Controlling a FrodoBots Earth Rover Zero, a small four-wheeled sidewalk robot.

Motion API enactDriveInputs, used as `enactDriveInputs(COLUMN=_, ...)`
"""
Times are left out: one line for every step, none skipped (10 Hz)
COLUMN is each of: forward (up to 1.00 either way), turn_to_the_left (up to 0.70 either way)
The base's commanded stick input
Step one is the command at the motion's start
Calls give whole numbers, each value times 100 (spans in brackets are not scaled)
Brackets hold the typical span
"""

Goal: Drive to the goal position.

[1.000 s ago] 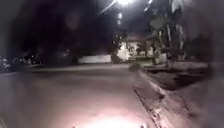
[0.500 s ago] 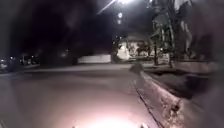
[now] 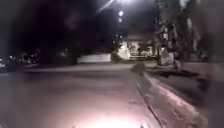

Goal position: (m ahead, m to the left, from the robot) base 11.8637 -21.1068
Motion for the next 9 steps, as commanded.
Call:
enactDriveInputs(forward=70, turn_to_the_left=0)
enactDriveInputs(forward=70, turn_to_the_left=0)
enactDriveInputs(forward=70, turn_to_the_left=0)
enactDriveInputs(forward=70, turn_to_the_left=0)
enactDriveInputs(forward=70, turn_to_the_left=0)
enactDriveInputs(forward=70, turn_to_the_left=0)
enactDriveInputs(forward=70, turn_to_the_left=0)
enactDriveInputs(forward=70, turn_to_the_left=0)
enactDriveInputs(forward=70, turn_to_the_left=0)
